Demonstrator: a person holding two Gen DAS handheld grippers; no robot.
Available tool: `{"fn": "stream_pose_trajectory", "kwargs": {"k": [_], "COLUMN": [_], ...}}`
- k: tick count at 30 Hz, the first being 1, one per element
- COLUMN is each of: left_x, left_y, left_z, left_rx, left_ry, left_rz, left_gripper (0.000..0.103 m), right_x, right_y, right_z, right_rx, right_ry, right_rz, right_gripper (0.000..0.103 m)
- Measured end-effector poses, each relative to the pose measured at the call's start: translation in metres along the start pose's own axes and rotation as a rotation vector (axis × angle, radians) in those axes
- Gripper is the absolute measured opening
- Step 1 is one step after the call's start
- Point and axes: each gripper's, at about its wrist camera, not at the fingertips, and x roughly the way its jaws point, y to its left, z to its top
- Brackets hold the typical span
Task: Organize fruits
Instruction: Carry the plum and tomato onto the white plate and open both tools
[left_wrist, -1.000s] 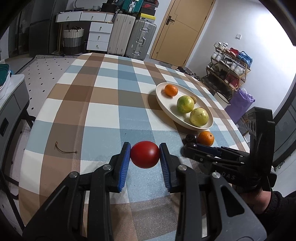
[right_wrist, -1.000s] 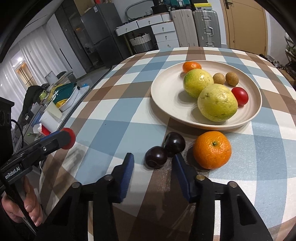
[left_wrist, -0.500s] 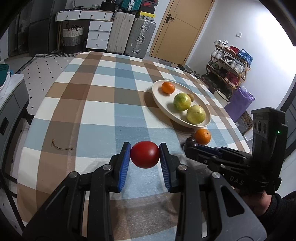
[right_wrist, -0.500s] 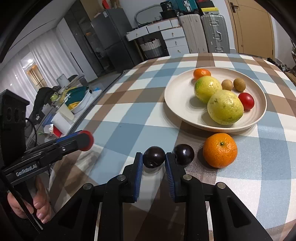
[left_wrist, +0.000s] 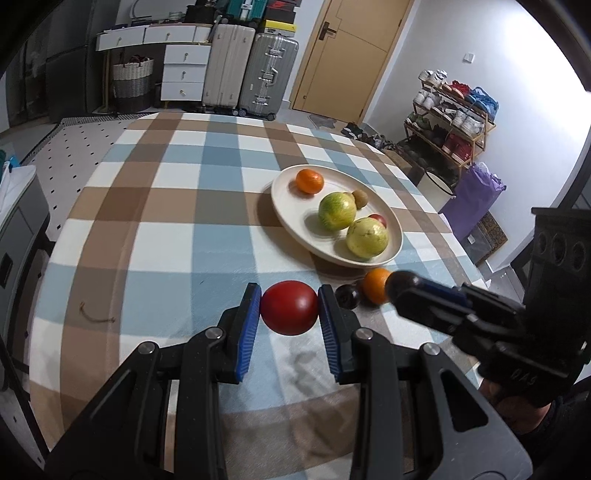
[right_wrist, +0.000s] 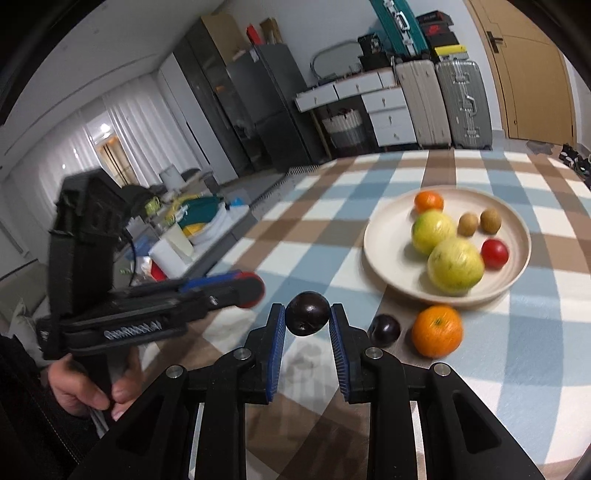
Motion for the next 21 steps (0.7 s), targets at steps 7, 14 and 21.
{"fn": "stream_pose_trajectory", "kwargs": {"k": [7, 14, 21], "left_x": [0.02, 0.045, 0.077], "left_y": [-0.016, -0.035, -0.057], "left_z": [0.032, 0.069, 0.1], "left_rx": [0.01, 0.031, 0.059], "left_ry": [0.001, 0.011, 0.049], "left_rz": [-0.01, -0.038, -0.068], "left_gripper": [0.029, 0.029, 0.029], "right_x": [-0.017, -0.026, -0.025], "right_y": [-0.03, -0.063, -0.088], "right_z": [0.022, 0.048, 0.072], "right_rx": [0.041, 0.064, 0.074], "right_ry": [-0.055, -0.093, -0.106], "right_rz": [0.001, -0.02, -0.032], "right_gripper": [0.025, 0.025, 0.025]}}
